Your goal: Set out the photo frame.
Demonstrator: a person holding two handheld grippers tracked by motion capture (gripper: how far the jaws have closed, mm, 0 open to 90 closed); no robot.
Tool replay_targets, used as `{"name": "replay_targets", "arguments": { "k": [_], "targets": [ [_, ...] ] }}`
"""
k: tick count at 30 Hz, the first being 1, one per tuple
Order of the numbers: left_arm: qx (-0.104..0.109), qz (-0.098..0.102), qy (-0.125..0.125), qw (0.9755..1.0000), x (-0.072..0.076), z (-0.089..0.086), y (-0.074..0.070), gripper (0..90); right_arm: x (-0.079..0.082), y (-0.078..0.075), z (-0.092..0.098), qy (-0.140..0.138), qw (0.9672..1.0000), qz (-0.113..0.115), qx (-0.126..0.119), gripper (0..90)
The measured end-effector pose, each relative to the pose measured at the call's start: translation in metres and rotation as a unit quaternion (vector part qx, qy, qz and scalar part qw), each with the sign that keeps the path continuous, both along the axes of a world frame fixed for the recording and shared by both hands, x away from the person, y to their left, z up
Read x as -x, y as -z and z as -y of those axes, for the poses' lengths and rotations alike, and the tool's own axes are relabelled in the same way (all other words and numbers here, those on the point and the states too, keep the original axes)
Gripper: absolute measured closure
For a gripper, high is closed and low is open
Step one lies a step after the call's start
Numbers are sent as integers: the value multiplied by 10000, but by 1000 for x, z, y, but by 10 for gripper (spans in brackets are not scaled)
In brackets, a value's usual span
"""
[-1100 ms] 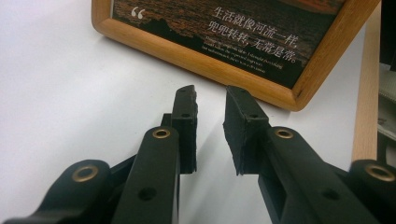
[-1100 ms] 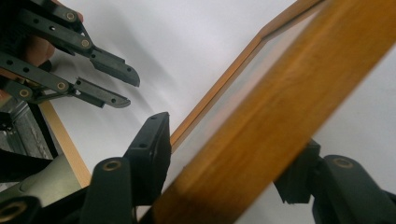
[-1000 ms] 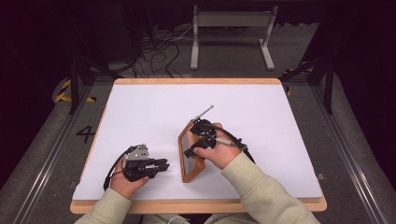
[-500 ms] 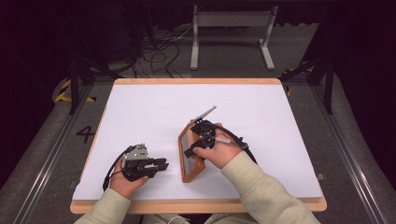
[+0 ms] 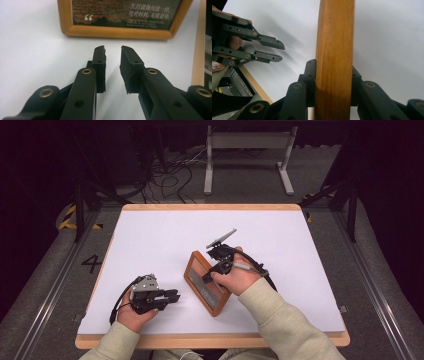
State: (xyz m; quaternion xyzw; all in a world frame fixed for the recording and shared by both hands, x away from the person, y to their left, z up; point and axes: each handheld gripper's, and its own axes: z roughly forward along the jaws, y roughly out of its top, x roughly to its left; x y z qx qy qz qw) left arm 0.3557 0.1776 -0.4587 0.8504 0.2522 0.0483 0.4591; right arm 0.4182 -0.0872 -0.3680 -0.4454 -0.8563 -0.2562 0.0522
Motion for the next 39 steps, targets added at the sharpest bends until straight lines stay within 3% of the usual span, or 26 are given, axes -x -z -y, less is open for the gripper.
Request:
{"name": "replay_targets", "arguments": {
  "k": [5, 8, 12, 16, 19, 23, 24, 25, 27, 29, 31, 32, 35, 38, 39],
  "targets": [
    [-1, -14, 10, 10000, -1, 0, 1, 743, -2, -12, 6, -194, 9994, 176, 206, 697],
    [-1, -21, 22, 10000, -1, 0, 1, 742, -3, -19, 9, -485, 9982, 294, 189, 697],
    [-1, -24, 11, 10000, -1, 0, 1, 740, -5, -29, 11, -1300, 9903, 457, 175, 696],
    [8, -28, -11, 10000, -1, -1, 0, 737, -5, -37, 11, -1925, 9791, 585, 303, 695],
    [18, 8, -34, 10000, -1, -3, 0, 732, -6, -42, 12, -2426, 9661, 755, 460, 690],
    [18, -18, -75, 10000, -2, -5, 0, 724, -8, -49, 14, -3072, 9452, 973, 527, 687],
    [45, -26, -89, 9999, -2, -5, 0, 724, -8, -49, 14, -3072, 9452, 973, 527, 687],
    [50, -28, -101, 9999, -2, -6, 0, 723, -8, -50, 15, -3204, 9400, 1033, 552, 691],
    [42, -26, -110, 9999, -2, -6, 0, 722, -9, -51, 16, -3321, 9350, 1044, 683, 697],
    [40, -30, -107, 9999, -2, -6, 0, 722, -11, -47, 16, -3350, 9325, 1021, 881, 700],
    [45, -21, -112, 9999, -2, -6, 0, 722, -13, -45, 17, -3448, 9293, 1047, 810, 701],
    [45, -21, -112, 9999, -2, -6, 0, 722, -13, -45, 17, -3448, 9293, 1047, 810, 701],
    [55, -34, -109, 9999, -3, -6, 0, 722, -19, -44, 20, -3680, 9207, 1065, 746, 702],
    [49, -30, -101, 9999, -3, -7, 1, 722, -20, -43, 18, -3997, 9075, 1072, 729, 702],
    [52, -30, -100, 9999, -3, -7, 1, 722, -21, -42, 17, -4061, 9048, 1064, 714, 701]
  ]
}}
